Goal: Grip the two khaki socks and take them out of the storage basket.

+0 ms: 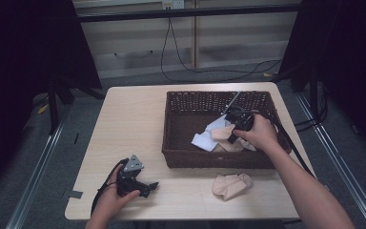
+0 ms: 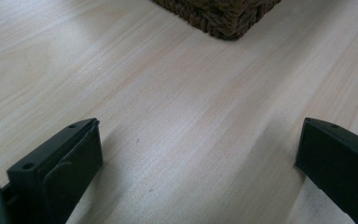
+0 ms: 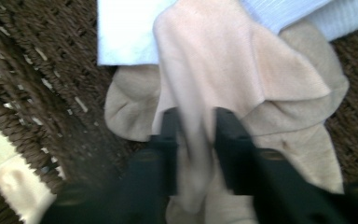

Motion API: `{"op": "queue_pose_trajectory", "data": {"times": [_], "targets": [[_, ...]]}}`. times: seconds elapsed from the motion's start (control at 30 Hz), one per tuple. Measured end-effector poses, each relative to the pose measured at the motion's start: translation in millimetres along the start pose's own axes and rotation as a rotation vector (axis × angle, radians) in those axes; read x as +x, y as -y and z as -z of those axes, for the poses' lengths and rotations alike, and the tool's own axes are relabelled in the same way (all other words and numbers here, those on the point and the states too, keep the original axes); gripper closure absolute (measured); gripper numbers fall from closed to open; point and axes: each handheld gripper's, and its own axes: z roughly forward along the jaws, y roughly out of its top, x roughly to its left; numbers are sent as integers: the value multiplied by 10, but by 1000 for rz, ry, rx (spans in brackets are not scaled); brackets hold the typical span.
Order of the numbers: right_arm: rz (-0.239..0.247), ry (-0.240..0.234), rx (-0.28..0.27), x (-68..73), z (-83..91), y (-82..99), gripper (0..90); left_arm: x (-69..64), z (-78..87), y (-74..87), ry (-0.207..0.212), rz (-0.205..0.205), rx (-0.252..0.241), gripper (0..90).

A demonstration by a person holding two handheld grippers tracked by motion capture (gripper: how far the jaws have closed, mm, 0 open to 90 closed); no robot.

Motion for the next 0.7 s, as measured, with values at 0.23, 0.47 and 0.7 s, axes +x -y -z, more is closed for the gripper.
{"op": "queue_pose_trajectory", "data": {"times": [0.23, 0.47, 0.7], "targets": [[23, -19, -7, 6, 201, 63, 858, -1, 1, -1, -2, -1, 3, 0], [37, -31, -26, 40, 585, 156, 868, -2, 1, -1, -2, 0, 3, 0], [48, -41, -60, 65, 899, 221, 869, -5, -5, 0, 0, 6, -8, 0]]}}
